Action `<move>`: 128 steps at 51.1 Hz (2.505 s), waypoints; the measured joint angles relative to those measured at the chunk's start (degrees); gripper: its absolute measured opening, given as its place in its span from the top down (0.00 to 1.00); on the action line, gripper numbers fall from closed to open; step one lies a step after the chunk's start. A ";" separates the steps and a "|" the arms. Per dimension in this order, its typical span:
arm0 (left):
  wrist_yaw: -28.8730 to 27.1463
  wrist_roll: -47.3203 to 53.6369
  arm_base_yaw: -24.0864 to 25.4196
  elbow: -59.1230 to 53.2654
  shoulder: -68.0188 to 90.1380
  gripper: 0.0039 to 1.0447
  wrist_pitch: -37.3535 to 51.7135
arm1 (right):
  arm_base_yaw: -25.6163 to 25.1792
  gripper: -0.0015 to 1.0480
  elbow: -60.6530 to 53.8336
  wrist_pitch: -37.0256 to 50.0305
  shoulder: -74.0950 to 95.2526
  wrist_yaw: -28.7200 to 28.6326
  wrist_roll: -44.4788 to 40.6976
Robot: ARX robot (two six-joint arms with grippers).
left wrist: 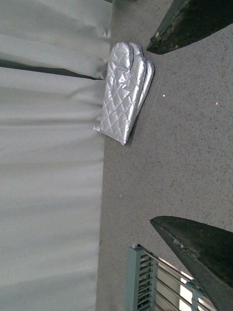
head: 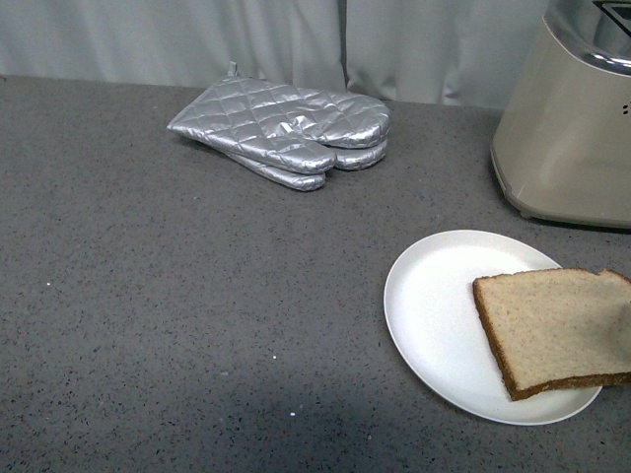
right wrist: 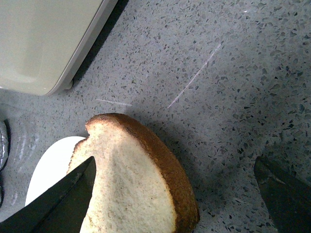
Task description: Put bread into toaster
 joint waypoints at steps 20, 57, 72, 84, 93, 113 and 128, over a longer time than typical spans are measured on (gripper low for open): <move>0.00 0.00 0.00 -0.02 0.00 0.06 0.00 | 2.54 0.09 4.02 -2.49 1.29 1.29 0.15; 0.00 0.00 0.00 -0.02 0.00 0.06 0.00 | 4.02 0.91 6.56 -8.20 -1.92 0.81 1.14; 0.00 0.00 0.00 0.00 0.00 0.06 0.00 | 4.42 0.97 7.39 -15.45 -11.54 1.07 0.26; 0.00 0.00 0.00 0.00 0.00 0.06 0.00 | 3.06 0.97 9.31 -29.05 -33.09 3.61 -4.96; 0.00 0.00 0.00 0.00 0.00 0.06 0.00 | -1.73 0.97 15.47 -39.04 -45.88 6.93 -8.35; 0.00 0.00 0.00 0.00 0.00 0.06 0.00 | -6.60 0.97 35.36 -42.32 -42.01 26.05 -19.61; 0.00 0.00 0.00 0.00 0.00 0.06 0.00 | -1.51 0.97 40.57 -39.87 -31.69 37.73 -25.31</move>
